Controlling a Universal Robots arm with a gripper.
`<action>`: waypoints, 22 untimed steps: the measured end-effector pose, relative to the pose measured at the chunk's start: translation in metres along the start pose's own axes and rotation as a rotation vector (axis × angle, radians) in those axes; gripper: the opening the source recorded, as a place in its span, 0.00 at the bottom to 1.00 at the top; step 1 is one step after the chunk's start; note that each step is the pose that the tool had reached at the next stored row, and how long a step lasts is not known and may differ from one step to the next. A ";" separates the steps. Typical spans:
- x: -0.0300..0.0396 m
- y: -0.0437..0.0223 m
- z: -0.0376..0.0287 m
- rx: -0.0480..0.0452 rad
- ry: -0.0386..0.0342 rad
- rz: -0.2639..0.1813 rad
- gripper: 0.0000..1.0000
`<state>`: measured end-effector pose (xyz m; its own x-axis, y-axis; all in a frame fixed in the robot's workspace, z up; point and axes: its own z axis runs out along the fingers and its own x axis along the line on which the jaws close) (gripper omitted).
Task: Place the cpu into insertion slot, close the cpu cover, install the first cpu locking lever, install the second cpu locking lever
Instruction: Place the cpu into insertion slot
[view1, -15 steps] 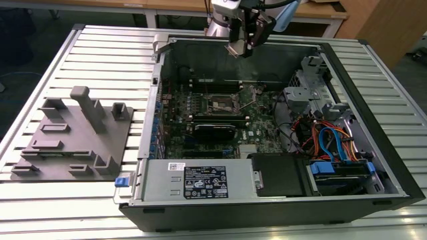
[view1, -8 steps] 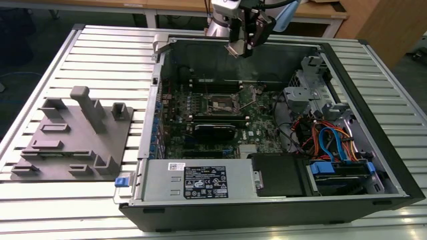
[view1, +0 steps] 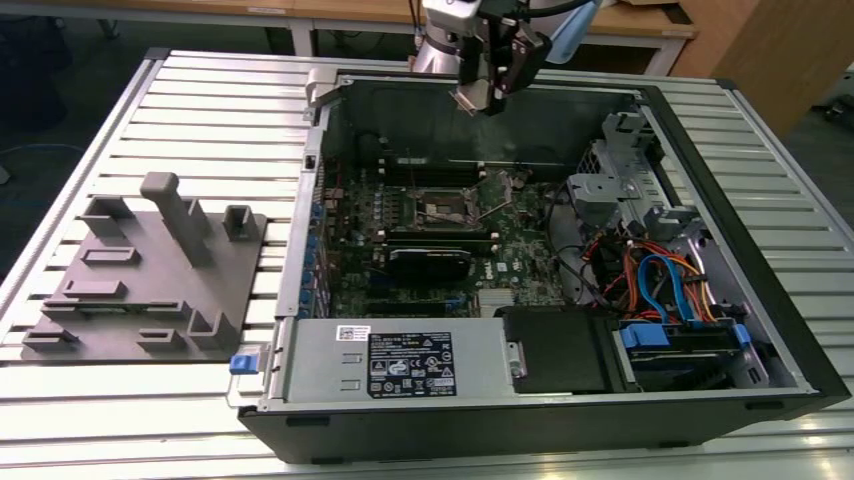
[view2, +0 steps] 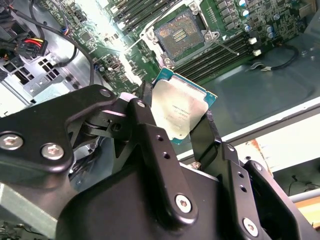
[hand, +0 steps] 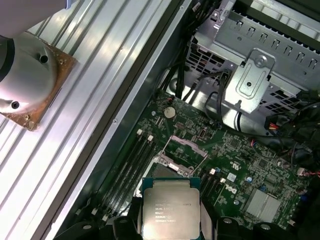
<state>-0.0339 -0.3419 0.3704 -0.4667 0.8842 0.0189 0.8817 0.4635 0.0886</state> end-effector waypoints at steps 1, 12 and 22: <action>0.0000 0.0000 0.0000 -0.0001 -0.0006 0.007 0.54; 0.0000 0.0000 0.0002 -0.0016 -0.0098 0.103 0.54; 0.0000 0.0000 0.0002 -0.0016 -0.0098 0.104 0.54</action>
<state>-0.0339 -0.3418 0.3701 -0.3722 0.9280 0.0183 0.9251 0.3693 0.0882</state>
